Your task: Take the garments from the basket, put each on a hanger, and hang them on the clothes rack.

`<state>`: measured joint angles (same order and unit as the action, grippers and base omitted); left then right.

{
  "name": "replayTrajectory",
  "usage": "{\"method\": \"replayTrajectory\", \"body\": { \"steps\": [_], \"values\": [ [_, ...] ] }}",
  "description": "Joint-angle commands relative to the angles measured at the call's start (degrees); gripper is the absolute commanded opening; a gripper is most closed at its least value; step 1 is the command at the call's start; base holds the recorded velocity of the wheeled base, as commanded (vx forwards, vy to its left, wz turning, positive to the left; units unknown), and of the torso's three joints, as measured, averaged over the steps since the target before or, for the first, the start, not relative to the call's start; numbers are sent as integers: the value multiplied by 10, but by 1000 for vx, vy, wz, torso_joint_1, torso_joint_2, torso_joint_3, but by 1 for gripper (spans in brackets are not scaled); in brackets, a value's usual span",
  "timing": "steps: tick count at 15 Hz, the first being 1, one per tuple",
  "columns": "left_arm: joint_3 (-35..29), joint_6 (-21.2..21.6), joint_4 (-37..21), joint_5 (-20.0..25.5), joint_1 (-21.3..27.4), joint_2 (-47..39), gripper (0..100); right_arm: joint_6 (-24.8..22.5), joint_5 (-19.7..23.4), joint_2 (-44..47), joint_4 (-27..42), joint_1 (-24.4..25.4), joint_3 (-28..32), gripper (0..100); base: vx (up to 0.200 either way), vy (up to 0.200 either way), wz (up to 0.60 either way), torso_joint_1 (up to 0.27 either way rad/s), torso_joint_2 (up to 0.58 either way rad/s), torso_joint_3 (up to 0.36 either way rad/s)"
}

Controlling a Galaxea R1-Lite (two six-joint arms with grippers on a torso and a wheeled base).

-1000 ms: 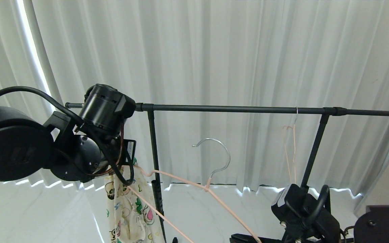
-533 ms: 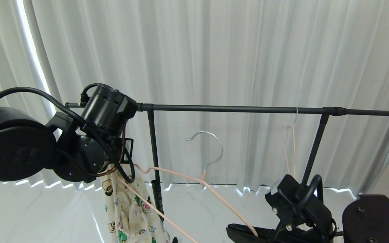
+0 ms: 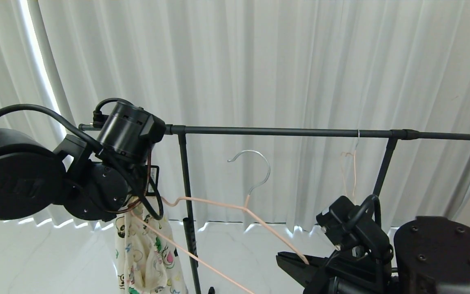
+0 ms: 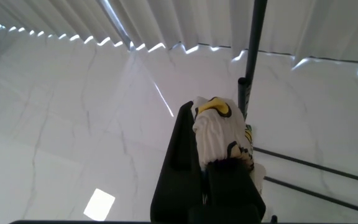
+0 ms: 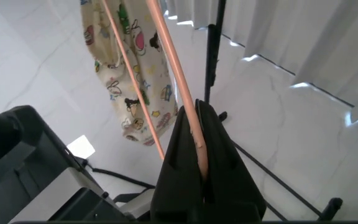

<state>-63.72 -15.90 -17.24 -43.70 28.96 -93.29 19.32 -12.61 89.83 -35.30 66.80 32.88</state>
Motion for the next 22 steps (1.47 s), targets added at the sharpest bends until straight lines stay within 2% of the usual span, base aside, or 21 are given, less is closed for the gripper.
{"method": "replayTrajectory", "body": {
  "steps": [1,9,16,18,22],
  "values": [
    [0,0,0,-1,-1,2,0,-2,-5,-2,1,-1,0,0,0,0,0,0,0,0],
    [0,-12,0,-2,-9,5,0,-13,-21,2,0,-25,6,0,0,0,0,0,0,0],
    [-1,-12,0,-6,34,16,0,-17,-25,68,-20,-31,68,0,0,0,0,0,0,0],
    [-2,-14,0,-24,41,16,0,-32,-27,83,-28,-30,74,0,0,0,0,0,0,0],
    [-18,-23,0,-24,85,21,0,-33,-34,104,-34,-10,75,0,0,0,0,0,0,0]
  ]
}}
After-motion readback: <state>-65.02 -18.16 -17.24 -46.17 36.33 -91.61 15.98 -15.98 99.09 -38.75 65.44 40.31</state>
